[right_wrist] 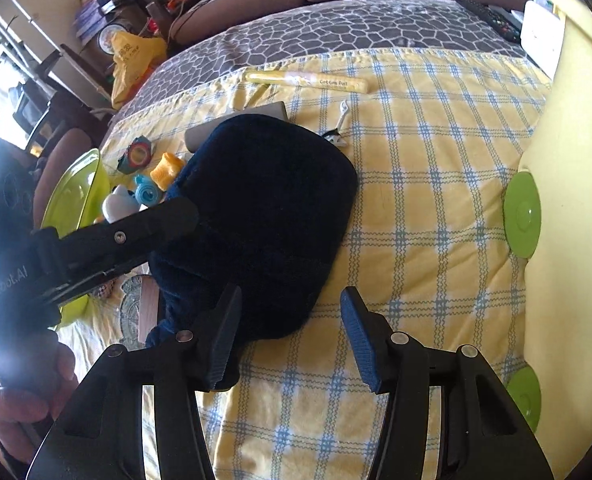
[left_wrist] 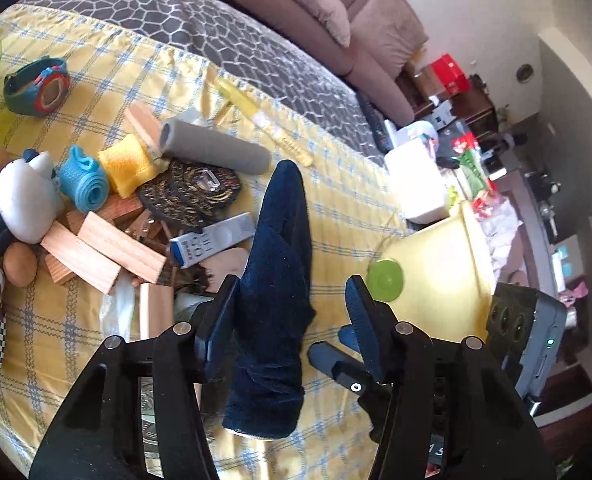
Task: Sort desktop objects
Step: 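Lift the navy pouch with both grippers and carry it toward the yellow basin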
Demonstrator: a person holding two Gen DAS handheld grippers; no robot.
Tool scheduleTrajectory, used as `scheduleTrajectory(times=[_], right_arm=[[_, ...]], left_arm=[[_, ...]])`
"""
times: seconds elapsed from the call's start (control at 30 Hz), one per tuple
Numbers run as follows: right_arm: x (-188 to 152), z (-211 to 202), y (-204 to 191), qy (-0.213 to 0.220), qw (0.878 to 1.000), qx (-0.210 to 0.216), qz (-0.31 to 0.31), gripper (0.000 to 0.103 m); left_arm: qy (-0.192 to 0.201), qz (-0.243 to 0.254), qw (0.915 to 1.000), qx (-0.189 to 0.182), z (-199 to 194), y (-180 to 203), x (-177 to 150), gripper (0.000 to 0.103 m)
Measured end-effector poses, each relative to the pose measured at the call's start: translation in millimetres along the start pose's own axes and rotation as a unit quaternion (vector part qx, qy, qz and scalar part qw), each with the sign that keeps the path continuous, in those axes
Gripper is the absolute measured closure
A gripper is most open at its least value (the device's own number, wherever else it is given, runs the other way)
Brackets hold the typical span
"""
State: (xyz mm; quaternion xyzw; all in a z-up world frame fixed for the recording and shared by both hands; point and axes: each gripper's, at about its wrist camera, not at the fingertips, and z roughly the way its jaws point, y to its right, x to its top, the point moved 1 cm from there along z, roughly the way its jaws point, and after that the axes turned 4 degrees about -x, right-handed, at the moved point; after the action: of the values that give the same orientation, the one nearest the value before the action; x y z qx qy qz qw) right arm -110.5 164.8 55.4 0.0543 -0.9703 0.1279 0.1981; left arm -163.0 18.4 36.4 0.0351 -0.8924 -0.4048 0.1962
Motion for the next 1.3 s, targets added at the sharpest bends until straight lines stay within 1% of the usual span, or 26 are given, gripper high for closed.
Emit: scheduleTrajectory(times=[0.03,0.1,0.17,0.27,0.33,0.4,0.43,0.5,0.57,0.67,0.73,0.77,0.8,0.87,0.9,0.93,0.97,1.0,1.07,1.13,1.2,1.23,1.3], right_arm=[[-1,-6,-1,0.006,1.000,0.001,-0.005,0.047],[-2,-15,-3,0.018,1.000,-0.002,-0.014,0.035],[-4,-22,-5,0.027,0.999,-0.003,-0.023,0.031],[-7,-27,-6,0.035,0.999,-0.011,-0.032,0.030],[-8,-28,-2,0.036,0.999,-0.008,-0.027,0.029],[-9,-32,2,0.033,0.999,0.003,-0.015,0.029],[-9,-35,3,0.035,0.999,0.015,-0.010,0.029],[-9,-44,3,0.045,0.998,0.031,-0.009,0.027],[-9,-49,0,0.059,0.998,0.024,-0.015,0.023],[-8,-40,1,0.051,0.999,0.002,-0.018,0.023],[-9,-28,3,0.039,0.999,-0.008,-0.016,0.026],[-9,-22,4,0.033,0.999,-0.011,-0.018,0.037],[-10,-17,5,0.028,0.999,-0.011,-0.018,0.053],[-8,-9,9,0.021,1.000,-0.016,-0.009,0.061],[-8,-6,13,0.018,0.999,-0.027,-0.005,0.062],[-9,-2,18,0.014,0.999,-0.041,0.002,0.060],[-8,0,23,0.015,0.999,-0.040,0.010,0.060],[-8,1,28,0.015,0.999,-0.032,0.019,0.060],[-6,3,37,0.016,0.999,-0.026,0.034,0.065],[-5,1,37,0.025,0.999,-0.020,0.036,0.070],[-3,-4,36,0.036,0.998,0.000,0.045,0.082],[-1,-7,36,0.041,0.998,0.009,0.048,0.083],[1,-10,35,0.050,0.998,0.017,0.047,0.088]], left_arm=[[-0.001,0.003,0.9999,-0.014,-1,5,0,0.053],[-0.009,0.003,0.9990,-0.044,1,14,-1,0.053],[-0.020,0.002,0.9971,-0.073,6,22,-3,0.053],[-0.025,0.012,0.9967,-0.076,12,29,-3,0.053],[-0.027,0.006,0.9960,-0.085,14,30,-4,0.053],[-0.031,-0.010,0.9936,-0.108,16,27,-4,0.053],[-0.035,-0.017,0.9922,-0.119,19,26,-4,0.053],[-0.046,-0.024,0.9904,-0.128,25,26,-7,0.053],[-0.053,-0.016,0.9906,-0.125,29,30,-10,0.053],[-0.060,-0.003,0.9911,-0.119,32,37,-15,0.053],[-0.061,0.000,0.9914,-0.116,33,38,-16,0.053],[-0.062,-0.002,0.9915,-0.114,33,37,-16,0.053],[-0.060,-0.005,0.9921,-0.110,31,35,-16,0.053],[-0.051,-0.007,0.9947,-0.090,27,31,-14,0.052],[-0.046,-0.007,0.9959,-0.078,24,29,-13,0.047],[-0.042,-0.009,0.9967,-0.069,22,26,-13,0.044],[-0.040,-0.012,0.9969,-0.066,20,23,-12,0.040],[-0.040,-0.016,0.9969,-0.066,19,20,-11,0.038],[-0.041,-0.019,0.9971,-0.061,16,15,-11,0.037],[-0.040,-0.021,0.9976,-0.052,16,11,-11,0.032],[-0.043,-0.025,0.9977,-0.046,16,7,-13,0.026],[-0.045,-0.027,0.9977,-0.042,17,5,-13,0.024],[-0.048,-0.035,0.9977,-0.033,20,0,-15,0.014]])
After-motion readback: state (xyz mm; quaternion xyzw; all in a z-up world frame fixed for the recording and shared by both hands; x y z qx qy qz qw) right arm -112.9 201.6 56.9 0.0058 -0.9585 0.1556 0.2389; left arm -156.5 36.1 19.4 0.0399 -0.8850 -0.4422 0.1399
